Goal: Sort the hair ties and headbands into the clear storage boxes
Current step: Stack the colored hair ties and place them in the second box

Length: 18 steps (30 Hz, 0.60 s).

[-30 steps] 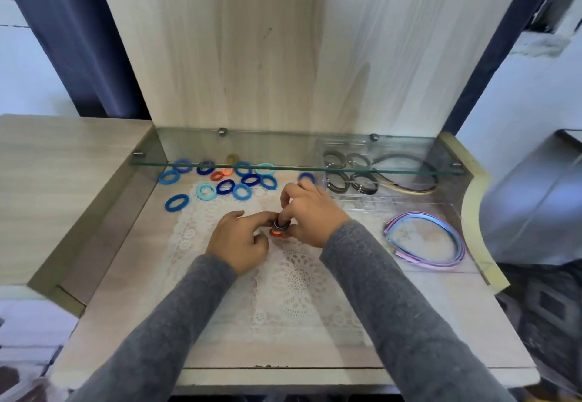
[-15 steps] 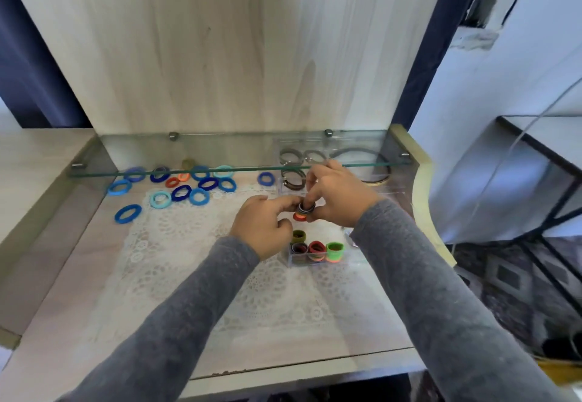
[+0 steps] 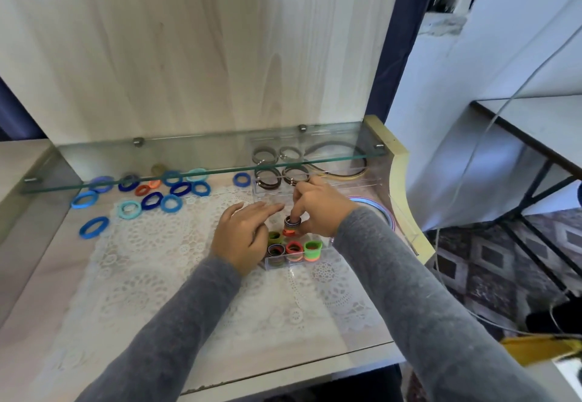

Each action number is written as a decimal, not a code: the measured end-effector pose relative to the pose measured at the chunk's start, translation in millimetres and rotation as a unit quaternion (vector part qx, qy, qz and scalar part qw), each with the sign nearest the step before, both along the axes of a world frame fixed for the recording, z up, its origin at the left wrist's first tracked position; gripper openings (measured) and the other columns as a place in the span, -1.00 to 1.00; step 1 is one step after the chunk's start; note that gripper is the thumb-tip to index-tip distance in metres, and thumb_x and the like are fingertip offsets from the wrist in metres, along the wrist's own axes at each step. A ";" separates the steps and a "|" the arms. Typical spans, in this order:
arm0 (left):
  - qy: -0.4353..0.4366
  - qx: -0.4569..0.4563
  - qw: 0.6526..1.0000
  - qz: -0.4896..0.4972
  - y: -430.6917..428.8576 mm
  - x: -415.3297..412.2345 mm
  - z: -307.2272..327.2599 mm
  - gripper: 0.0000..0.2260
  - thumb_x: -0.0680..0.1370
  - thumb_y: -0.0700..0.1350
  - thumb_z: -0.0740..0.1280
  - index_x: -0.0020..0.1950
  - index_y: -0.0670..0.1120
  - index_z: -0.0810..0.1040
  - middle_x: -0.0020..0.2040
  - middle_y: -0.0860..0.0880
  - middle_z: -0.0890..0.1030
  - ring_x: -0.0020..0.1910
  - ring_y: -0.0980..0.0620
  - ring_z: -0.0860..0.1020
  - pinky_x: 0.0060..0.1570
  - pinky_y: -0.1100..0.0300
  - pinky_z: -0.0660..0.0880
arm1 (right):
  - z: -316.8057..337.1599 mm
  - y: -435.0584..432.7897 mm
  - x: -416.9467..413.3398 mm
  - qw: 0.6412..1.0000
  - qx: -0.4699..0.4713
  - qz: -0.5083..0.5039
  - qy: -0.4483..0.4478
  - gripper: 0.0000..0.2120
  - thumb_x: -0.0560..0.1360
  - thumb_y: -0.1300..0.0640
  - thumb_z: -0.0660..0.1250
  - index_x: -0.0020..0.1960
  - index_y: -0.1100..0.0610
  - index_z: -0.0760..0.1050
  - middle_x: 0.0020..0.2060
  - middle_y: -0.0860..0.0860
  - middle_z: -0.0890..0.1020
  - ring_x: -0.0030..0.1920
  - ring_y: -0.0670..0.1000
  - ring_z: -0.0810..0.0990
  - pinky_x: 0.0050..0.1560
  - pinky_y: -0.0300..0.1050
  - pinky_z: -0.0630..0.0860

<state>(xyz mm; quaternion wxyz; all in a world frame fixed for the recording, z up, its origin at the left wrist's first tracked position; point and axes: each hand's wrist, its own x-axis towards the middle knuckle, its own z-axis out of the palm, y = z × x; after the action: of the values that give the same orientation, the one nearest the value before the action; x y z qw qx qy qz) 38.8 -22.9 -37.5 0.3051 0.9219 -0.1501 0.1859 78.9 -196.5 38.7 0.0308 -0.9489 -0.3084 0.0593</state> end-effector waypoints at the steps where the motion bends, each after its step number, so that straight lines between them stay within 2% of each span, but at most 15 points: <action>1: -0.014 -0.008 1.000 -0.004 0.8 -1.2 -3.8 -0.53 0.46 -0.15 0.07 0.29 0.03 0.55 0.24 0.07 0.58 0.28 0.16 0.43 0.36 0.19 0.14 | -0.6 0.5 1.2 1.000 -0.003 -0.002 0.004 -0.81 0.41 -0.04 0.44 0.02 -0.07 0.64 0.08 -0.02 0.43 0.15 0.06 0.29 0.20 -0.01 0.31; 7: -0.042 -0.001 0.999 -0.031 0.3 -0.6 -8.0 -0.56 0.47 -0.15 0.09 0.30 -0.01 0.53 0.22 -0.01 0.60 0.29 0.12 0.43 0.39 0.20 0.14 | -0.6 7.7 4.8 0.999 -0.036 -0.010 0.039 -0.78 0.41 -0.01 0.44 0.06 -0.10 0.62 0.16 0.01 0.41 0.23 0.08 0.26 0.25 0.01 0.27; 12: -0.034 0.010 0.999 -0.030 0.9 -2.8 -8.7 -0.56 0.47 -0.16 0.10 0.30 -0.02 0.52 0.23 -0.02 0.59 0.29 0.13 0.41 0.38 0.26 0.11 | 1.8 11.9 1.6 0.993 -0.094 -0.020 0.065 -0.66 0.48 0.13 0.34 0.23 -0.10 0.52 0.19 0.05 0.39 0.25 0.11 0.27 0.27 0.01 0.31; 18: -0.038 0.009 0.998 -0.041 2.2 -2.6 -8.1 -0.55 0.44 -0.15 0.09 0.27 -0.02 0.53 0.22 0.02 0.59 0.30 0.15 0.40 0.39 0.26 0.11 | 12.3 14.1 -9.6 0.987 -0.137 -0.028 0.082 -0.64 0.52 0.17 0.24 0.28 -0.07 0.49 0.24 0.08 0.36 0.28 0.14 0.25 0.27 0.02 0.27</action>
<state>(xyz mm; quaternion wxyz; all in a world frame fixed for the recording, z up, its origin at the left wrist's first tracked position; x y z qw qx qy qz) 36.2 -20.7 -45.6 0.2984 0.9099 -0.2007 0.2069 69.3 -182.4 51.0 -0.0725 -0.9444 -0.2673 0.1774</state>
